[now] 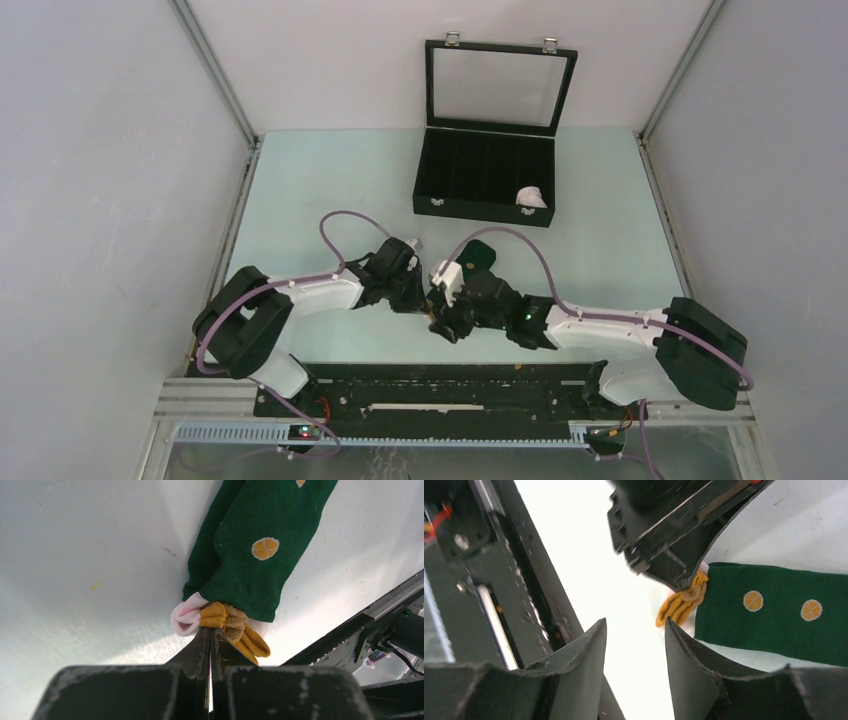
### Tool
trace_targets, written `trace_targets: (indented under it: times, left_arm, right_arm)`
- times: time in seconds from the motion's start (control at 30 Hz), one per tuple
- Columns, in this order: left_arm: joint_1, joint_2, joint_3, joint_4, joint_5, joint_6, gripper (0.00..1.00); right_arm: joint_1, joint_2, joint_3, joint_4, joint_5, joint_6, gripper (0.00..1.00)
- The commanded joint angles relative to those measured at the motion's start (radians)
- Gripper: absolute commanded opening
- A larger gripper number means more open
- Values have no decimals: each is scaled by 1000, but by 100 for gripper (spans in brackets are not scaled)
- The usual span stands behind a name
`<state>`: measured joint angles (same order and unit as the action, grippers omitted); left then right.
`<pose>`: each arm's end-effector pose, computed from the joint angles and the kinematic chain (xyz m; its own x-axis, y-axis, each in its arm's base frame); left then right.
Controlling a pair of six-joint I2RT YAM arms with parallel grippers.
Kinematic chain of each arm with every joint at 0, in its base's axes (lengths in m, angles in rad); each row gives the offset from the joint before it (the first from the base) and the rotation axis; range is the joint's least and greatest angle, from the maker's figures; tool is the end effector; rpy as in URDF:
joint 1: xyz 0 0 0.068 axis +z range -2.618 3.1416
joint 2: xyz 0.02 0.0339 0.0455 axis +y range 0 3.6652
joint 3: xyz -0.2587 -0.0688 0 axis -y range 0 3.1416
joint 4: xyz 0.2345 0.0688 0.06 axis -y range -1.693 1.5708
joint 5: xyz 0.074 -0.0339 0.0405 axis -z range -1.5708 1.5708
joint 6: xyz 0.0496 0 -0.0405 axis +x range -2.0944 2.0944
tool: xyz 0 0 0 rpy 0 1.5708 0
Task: Roll the socks
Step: Roll a pair of socks at the center of the board.
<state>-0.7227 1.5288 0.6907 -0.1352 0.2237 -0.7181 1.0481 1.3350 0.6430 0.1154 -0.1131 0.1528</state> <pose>0.2023 -0.1931 0.1366 -0.9529 -0.0151 -0.3030 0.1482 0.8484 -0.5083 0.1358 0.2469 0.1944 -0.4072 -0.4039 -0.8192 -0.8562 0.4811 0.1884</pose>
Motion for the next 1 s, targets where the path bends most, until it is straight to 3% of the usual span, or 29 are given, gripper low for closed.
trace_targets:
  times: [0.0, 0.43, 0.97]
  left_arm:
    - [-5, 20, 4, 5, -2, 3, 0]
    - [-5, 26, -2, 6, 10, 11, 0]
    - [-6, 21, -14, 5, 11, 14, 0]
  right_arm:
    - [44, -70, -110, 234, 25, -316, 54]
    - [157, 25, -180, 408, 198, -645, 54]
    - [158, 211, -178, 528, 310, -638, 51]
